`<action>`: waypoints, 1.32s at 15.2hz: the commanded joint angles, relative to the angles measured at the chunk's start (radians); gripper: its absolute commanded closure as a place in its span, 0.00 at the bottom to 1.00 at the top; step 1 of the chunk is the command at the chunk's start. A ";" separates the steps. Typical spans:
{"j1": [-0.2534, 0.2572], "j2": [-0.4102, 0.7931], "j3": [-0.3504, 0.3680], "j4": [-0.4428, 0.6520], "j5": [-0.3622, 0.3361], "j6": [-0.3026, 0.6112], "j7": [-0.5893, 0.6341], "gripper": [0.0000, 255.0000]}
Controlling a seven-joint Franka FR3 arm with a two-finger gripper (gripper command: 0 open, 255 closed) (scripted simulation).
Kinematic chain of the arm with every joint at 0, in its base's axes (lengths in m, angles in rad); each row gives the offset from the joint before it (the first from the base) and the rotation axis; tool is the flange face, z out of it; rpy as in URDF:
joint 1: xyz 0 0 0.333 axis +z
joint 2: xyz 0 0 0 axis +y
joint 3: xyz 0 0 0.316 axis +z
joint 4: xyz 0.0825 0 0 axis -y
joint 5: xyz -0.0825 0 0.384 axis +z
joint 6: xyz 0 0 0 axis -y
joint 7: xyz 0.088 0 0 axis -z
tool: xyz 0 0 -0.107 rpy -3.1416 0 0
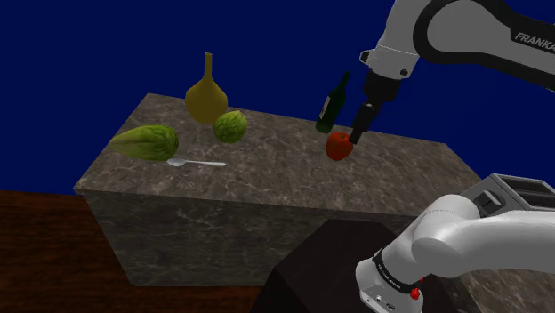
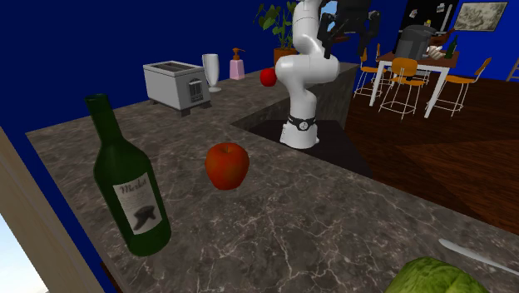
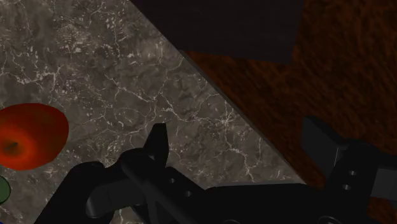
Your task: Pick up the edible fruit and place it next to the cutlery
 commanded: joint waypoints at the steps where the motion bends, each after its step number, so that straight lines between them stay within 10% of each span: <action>1: 0.000 0.000 0.000 0.000 0.000 0.000 0.000 0.00; 20: -0.398 0.262 0.105 -0.185 -0.217 0.728 0.707 0.00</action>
